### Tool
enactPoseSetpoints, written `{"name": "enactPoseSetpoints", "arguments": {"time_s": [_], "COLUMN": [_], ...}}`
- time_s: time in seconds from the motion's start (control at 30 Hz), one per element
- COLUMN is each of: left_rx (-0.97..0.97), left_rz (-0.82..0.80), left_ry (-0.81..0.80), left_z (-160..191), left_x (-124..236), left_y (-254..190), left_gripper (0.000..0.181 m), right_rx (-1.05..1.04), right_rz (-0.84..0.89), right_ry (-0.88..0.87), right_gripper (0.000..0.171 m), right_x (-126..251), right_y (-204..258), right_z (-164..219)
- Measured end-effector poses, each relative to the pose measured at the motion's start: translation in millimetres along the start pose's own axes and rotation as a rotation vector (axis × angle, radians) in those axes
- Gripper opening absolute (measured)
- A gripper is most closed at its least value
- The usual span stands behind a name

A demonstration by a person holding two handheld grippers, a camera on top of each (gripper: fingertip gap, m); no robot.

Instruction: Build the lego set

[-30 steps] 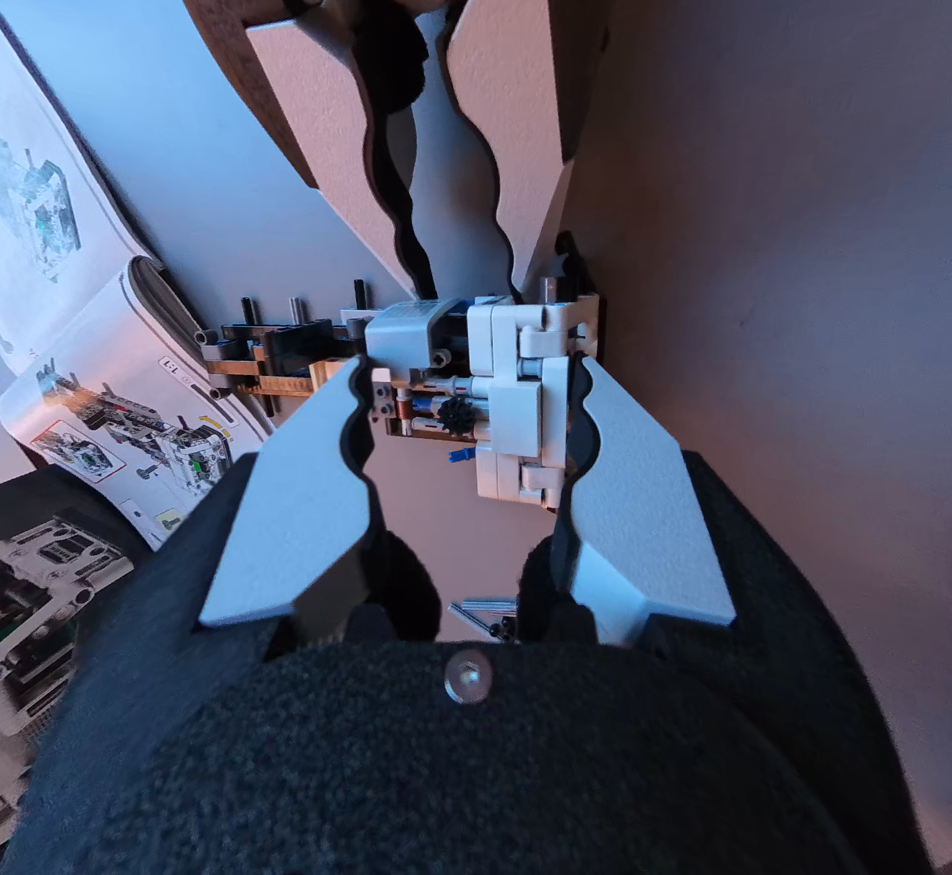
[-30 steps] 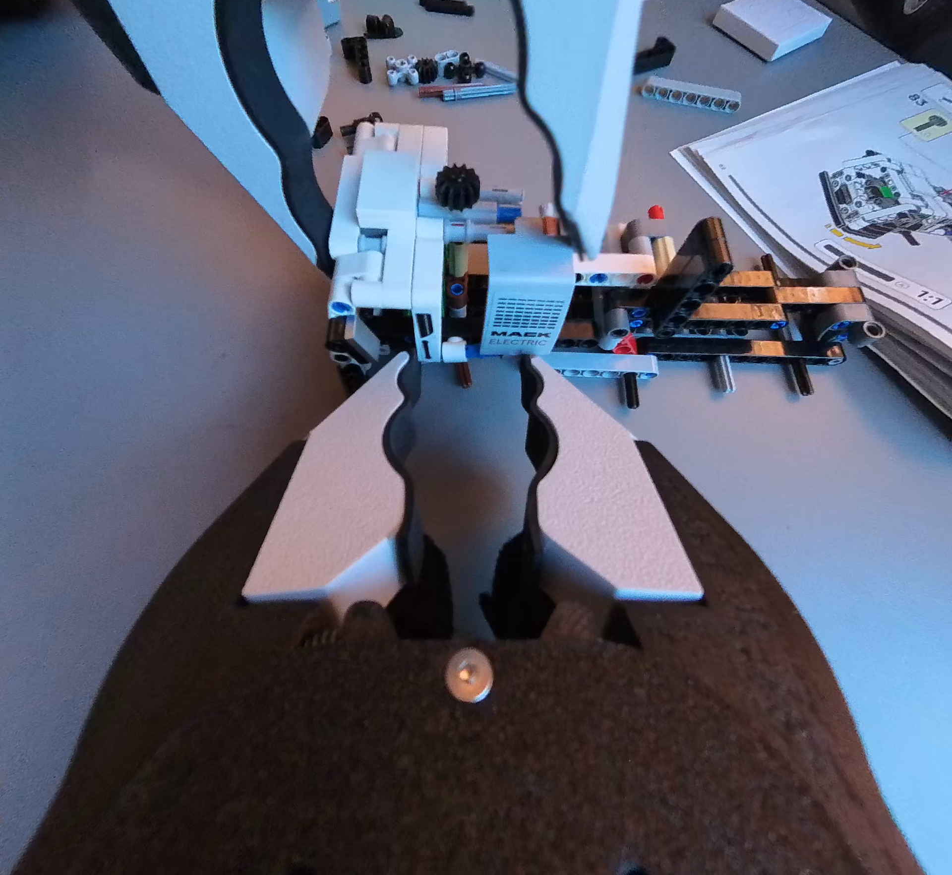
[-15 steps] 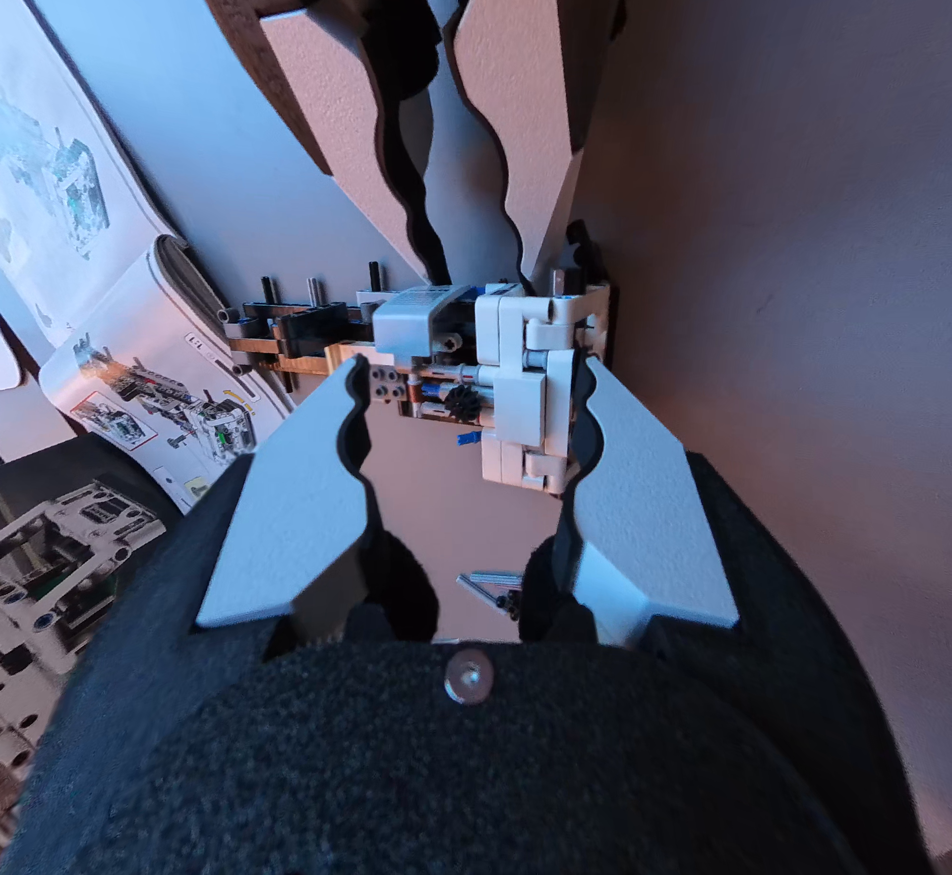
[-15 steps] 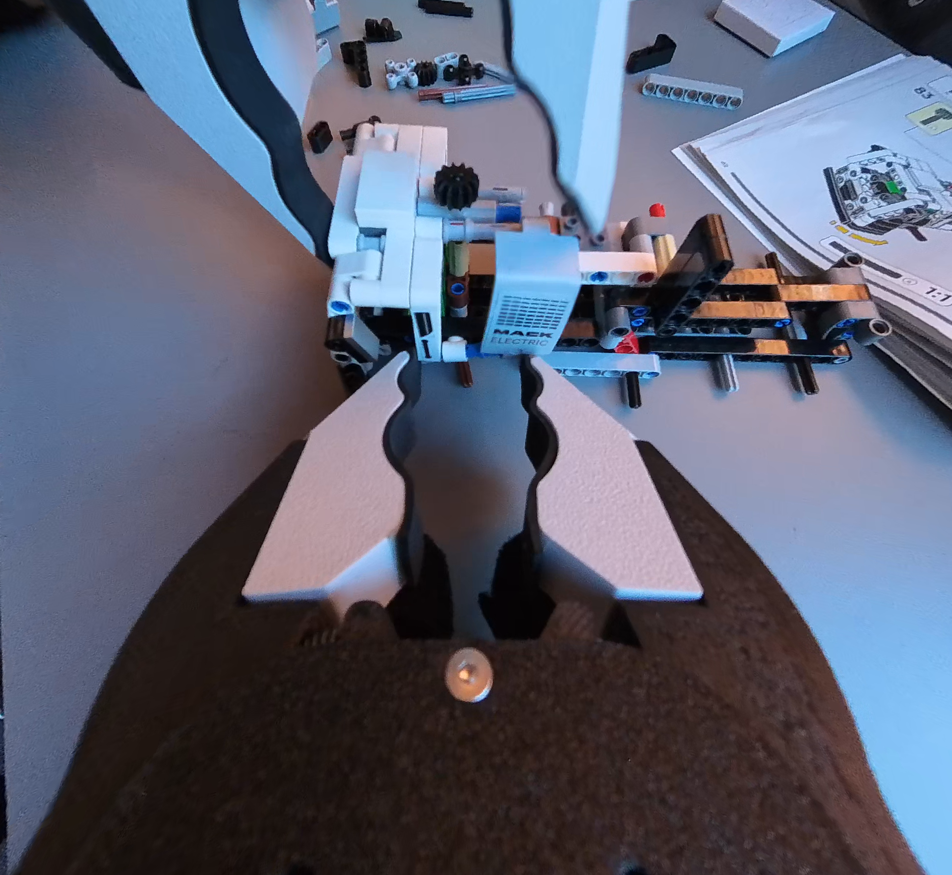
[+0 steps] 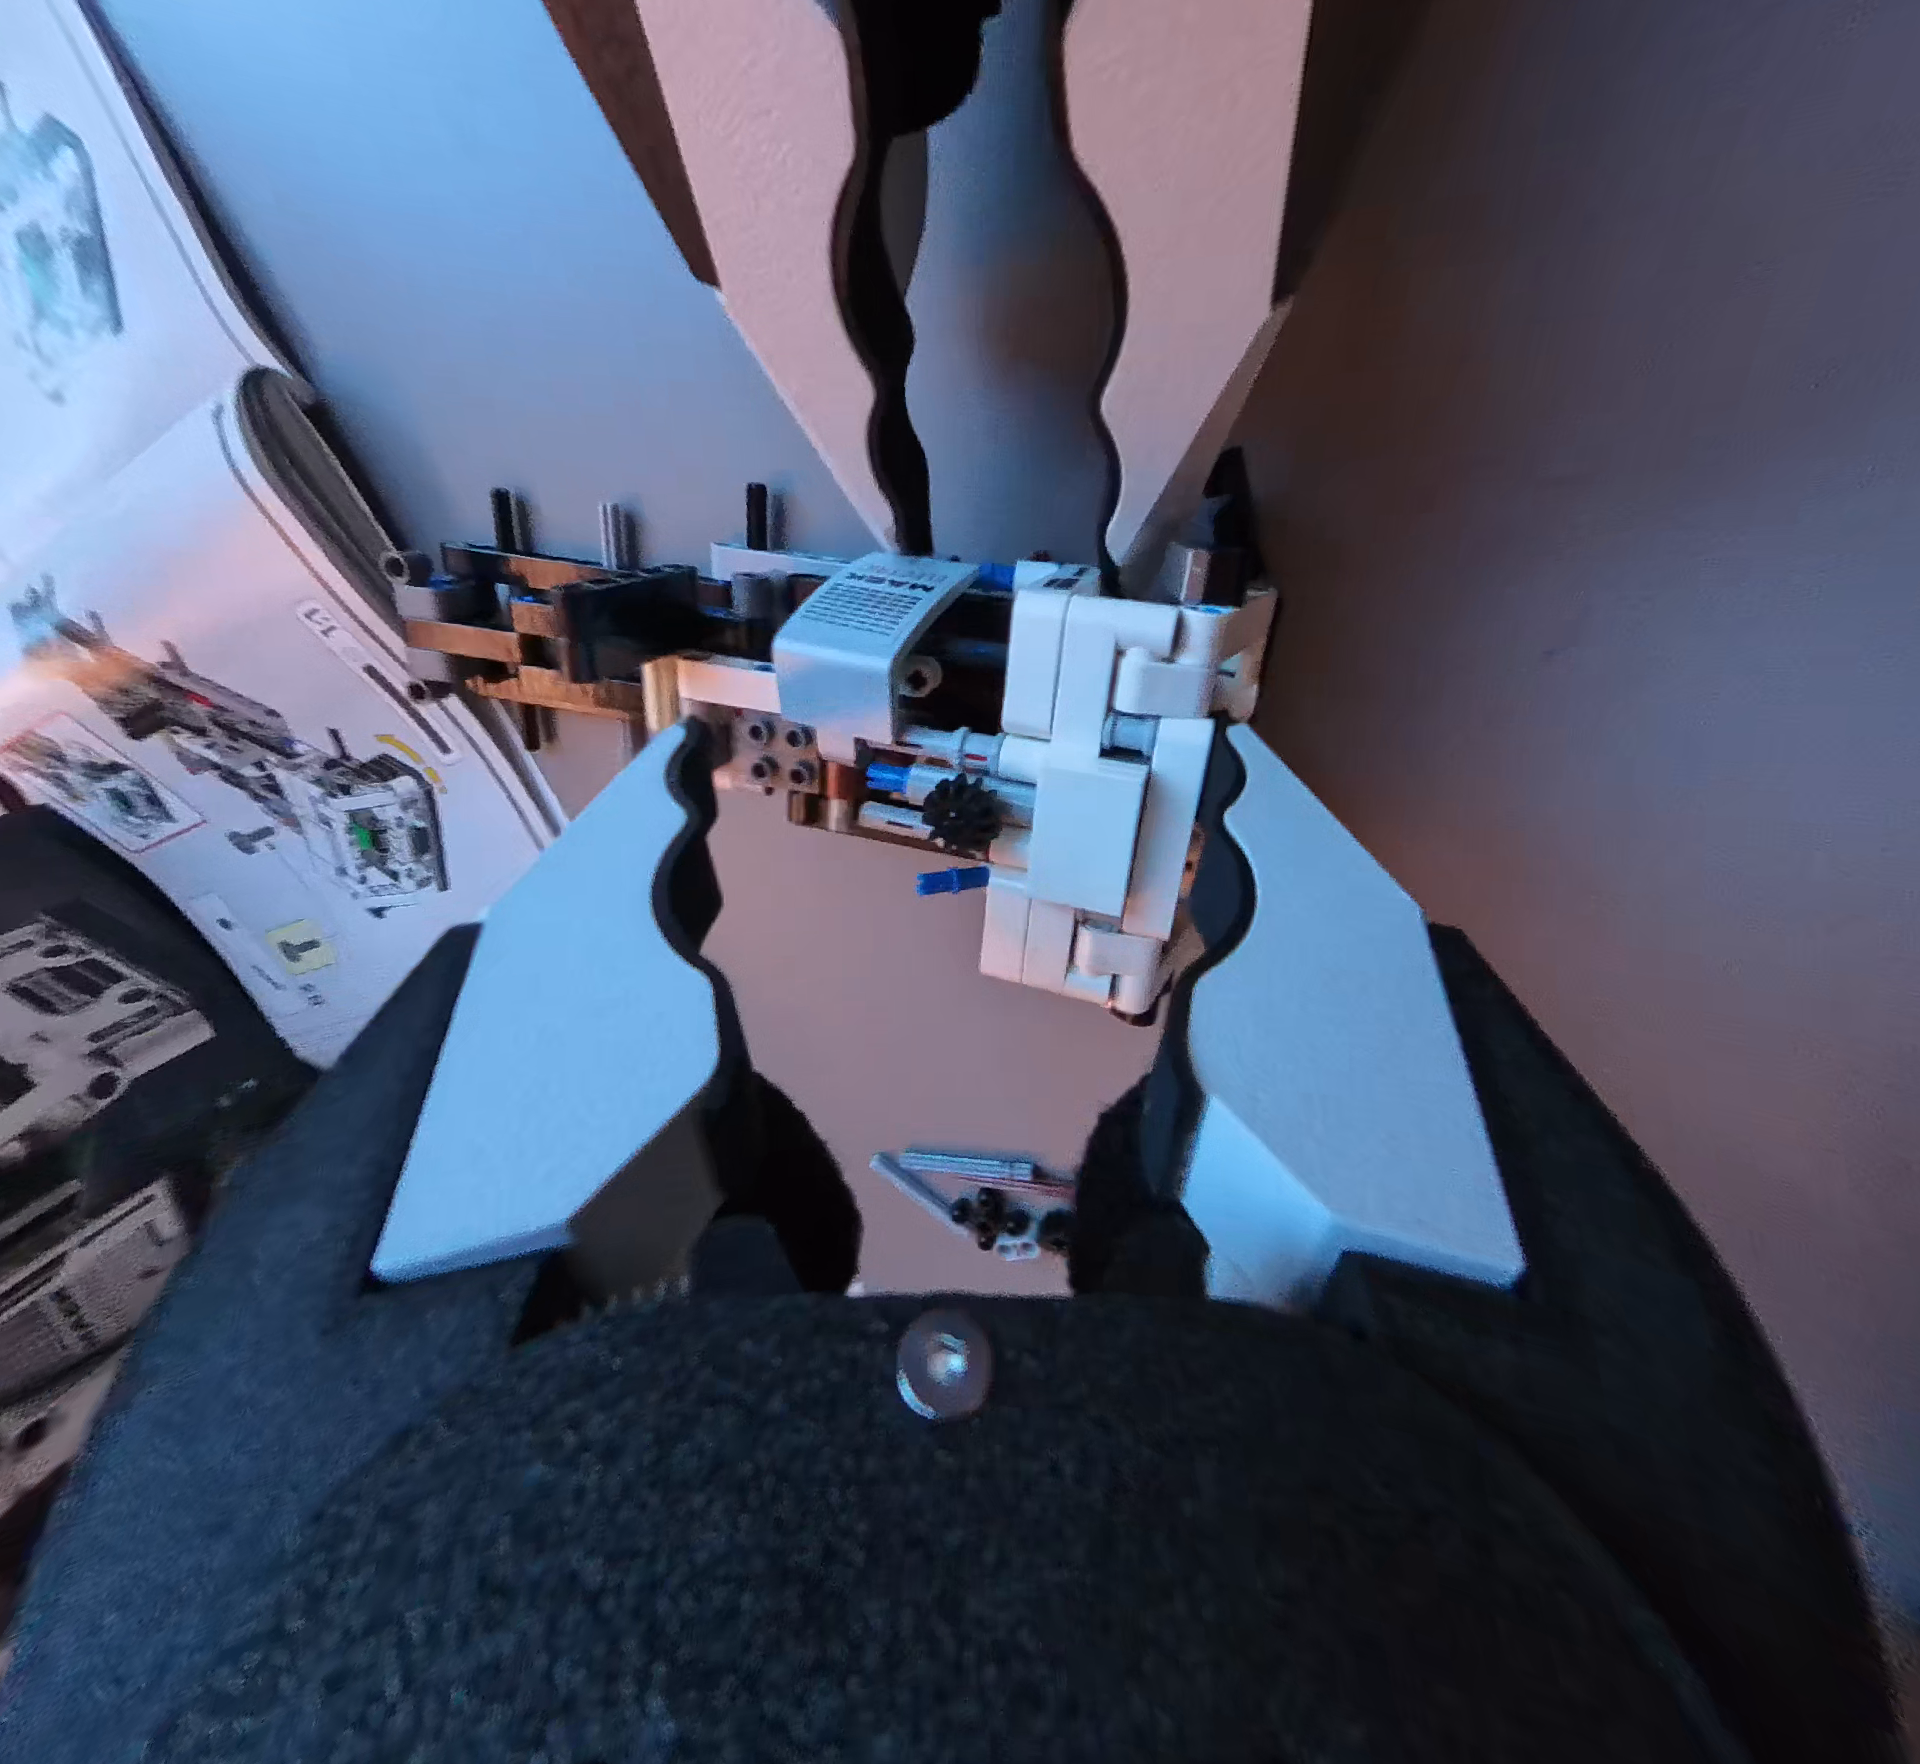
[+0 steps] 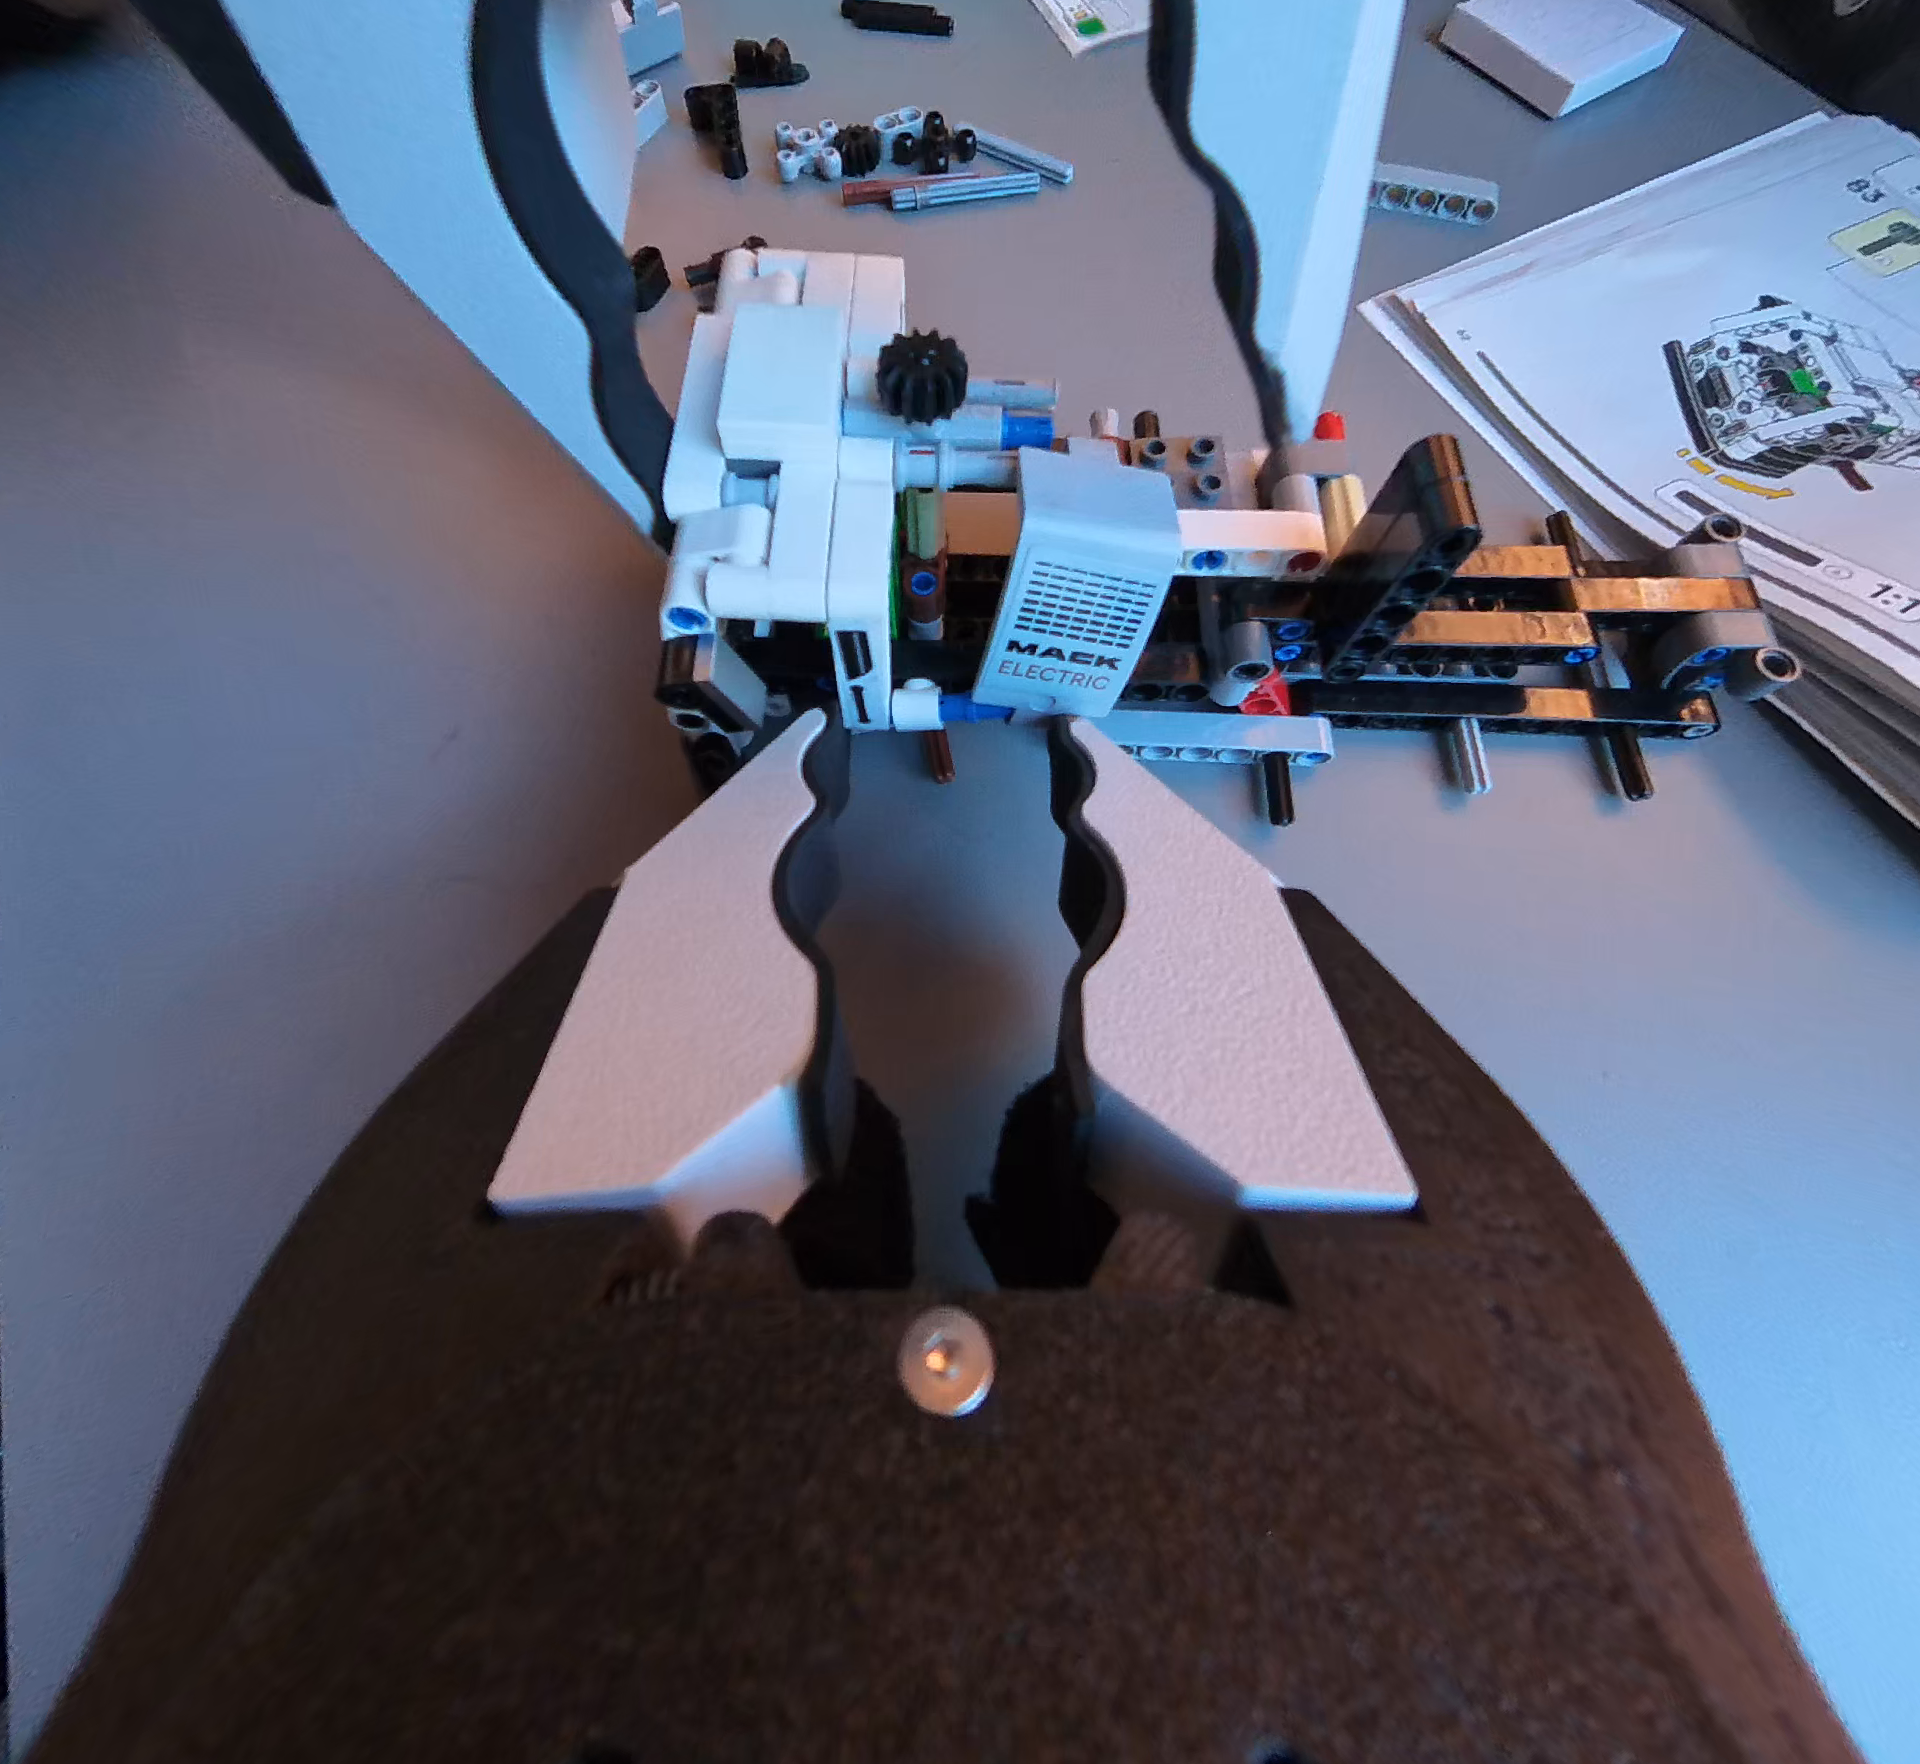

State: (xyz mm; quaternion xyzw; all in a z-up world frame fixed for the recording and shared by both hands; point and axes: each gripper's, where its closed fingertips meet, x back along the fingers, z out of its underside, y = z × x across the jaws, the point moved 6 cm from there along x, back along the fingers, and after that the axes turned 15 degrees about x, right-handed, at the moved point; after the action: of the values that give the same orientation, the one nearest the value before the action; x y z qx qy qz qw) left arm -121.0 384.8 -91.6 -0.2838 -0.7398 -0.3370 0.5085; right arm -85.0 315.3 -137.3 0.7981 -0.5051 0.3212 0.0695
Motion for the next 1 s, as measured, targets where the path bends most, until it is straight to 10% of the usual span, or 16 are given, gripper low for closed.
{"name": "enactPoseSetpoints", "arguments": {"time_s": [1.0], "left_rx": [-0.069], "left_rz": [0.046], "left_ry": [-0.038], "left_z": [-0.2], "left_x": [-3.4], "left_y": [-4.0], "left_gripper": [0.077], "right_rx": [0.050], "right_rz": [0.013], "right_ry": [0.009], "right_gripper": [0.037], "right_x": [-0.2], "right_y": [-1.1], "right_z": [1.2]}}
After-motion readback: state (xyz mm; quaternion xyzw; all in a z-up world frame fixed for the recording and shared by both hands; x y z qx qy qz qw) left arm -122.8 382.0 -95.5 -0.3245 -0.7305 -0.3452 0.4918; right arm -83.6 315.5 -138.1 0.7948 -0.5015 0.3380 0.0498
